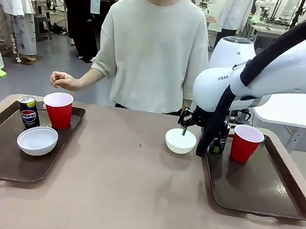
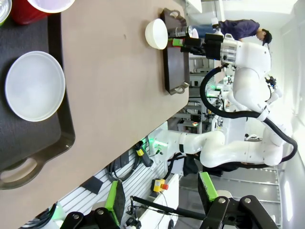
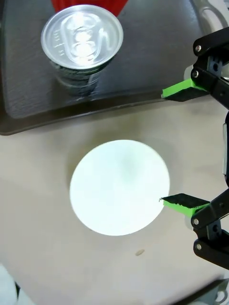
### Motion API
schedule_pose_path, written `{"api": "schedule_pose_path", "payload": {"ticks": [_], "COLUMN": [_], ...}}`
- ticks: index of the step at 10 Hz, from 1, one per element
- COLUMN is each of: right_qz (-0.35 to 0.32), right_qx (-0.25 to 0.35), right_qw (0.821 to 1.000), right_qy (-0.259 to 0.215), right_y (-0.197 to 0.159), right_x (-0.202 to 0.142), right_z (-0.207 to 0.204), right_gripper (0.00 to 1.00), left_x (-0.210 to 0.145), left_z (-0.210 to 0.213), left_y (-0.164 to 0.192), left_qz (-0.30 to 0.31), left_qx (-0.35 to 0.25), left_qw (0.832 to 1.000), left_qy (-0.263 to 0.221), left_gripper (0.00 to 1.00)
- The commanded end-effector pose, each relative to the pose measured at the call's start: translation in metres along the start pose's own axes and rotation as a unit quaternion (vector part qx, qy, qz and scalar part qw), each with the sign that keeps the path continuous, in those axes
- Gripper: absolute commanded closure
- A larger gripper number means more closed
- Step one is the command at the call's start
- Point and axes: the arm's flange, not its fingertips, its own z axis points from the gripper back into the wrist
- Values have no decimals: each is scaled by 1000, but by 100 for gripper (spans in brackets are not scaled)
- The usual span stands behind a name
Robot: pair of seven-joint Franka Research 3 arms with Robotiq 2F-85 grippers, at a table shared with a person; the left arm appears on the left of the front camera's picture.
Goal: Prepare tableware on both trays.
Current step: Pick up a Picnic Bowl from the table and place it on a Handle tray.
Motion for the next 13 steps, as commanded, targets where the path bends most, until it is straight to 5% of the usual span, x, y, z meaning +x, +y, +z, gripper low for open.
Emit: {"api": "schedule_pose_path", "payload": {"ticks": [1,6,13], "right_qz": [-24,-26,-19], "right_qx": [-1,2,-4], "right_qw": [999,1000,1000], "right_qy": [-21,-4,12], "right_y": [9,16,14], "right_x": [16,37,40], "right_z": [-16,-46,-59], "right_gripper": [0,0,73], "left_x": [-1,-1,-1], "left_z": [1,1,1], "left_y": [0,0,0], "left_qz": [-7,-7,-7], "left_qx": [-6,-6,-6], "left_qw": [1000,1000,1000], "left_qy": [-1,-1,-1], "left_gripper": [18,18,18]}}
